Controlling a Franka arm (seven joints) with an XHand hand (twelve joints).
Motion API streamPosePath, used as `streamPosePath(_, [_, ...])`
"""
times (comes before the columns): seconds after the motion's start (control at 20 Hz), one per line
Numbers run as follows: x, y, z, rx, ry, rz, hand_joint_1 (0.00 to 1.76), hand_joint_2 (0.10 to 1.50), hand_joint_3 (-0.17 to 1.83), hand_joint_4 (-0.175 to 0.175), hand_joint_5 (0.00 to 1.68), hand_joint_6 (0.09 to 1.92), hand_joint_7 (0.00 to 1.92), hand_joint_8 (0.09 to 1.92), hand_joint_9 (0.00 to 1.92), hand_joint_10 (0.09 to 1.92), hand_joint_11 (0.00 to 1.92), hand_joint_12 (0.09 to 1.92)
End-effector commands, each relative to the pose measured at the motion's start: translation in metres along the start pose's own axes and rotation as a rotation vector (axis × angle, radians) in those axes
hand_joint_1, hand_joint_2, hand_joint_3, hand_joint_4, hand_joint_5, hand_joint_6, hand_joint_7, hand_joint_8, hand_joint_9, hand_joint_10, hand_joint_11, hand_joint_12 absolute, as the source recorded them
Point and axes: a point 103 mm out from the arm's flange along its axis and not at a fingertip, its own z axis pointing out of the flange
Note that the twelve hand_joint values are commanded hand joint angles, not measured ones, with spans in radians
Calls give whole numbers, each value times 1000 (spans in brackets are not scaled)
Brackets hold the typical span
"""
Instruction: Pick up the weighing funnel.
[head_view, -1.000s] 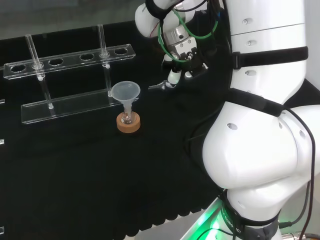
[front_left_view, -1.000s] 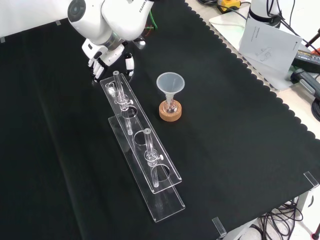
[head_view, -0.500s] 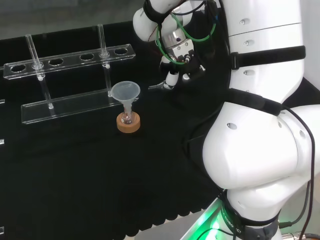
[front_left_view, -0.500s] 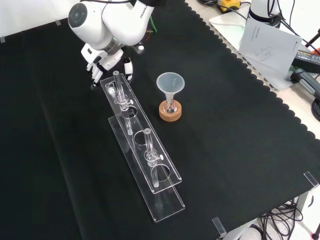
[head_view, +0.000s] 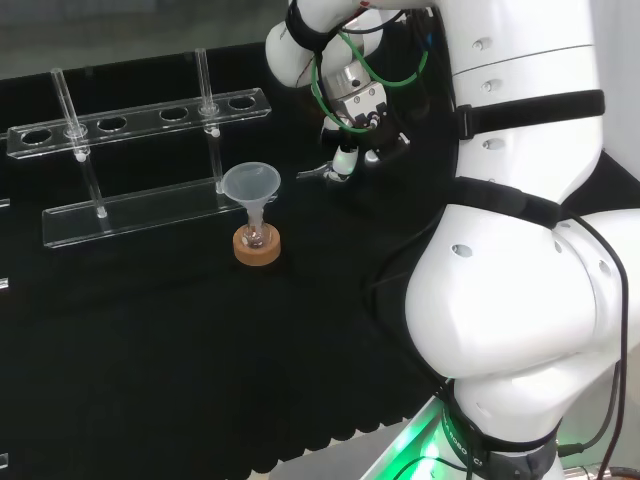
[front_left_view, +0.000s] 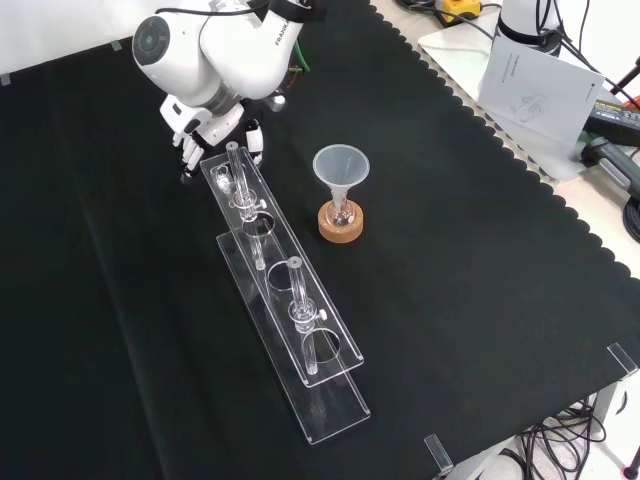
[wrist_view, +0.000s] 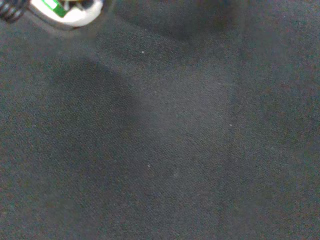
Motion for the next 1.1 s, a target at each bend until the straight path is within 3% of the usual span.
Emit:
streamPosePath(0.05, [3, 3, 2, -2, -4, 1, 850, 625, 507, -8, 688, 168, 456, 657, 696, 537, 418, 1303])
streamPosePath(0.35, [-7, 8, 9, -7, -8, -1, 854, 632, 512, -6, 725, 199, 496, 669, 711, 539, 432, 1299])
streamPosePath(0.6, [8, 11, 4, -9, -24, 12, 857, 630, 524, -5, 655, 410, 511, 657, 728, 512, 438, 1292])
streamPosePath(1.1, [-7, 11, 7, -24, -39, 32, 876, 642, 538, 37, 799, 611, 535, 665, 757, 517, 473, 1288])
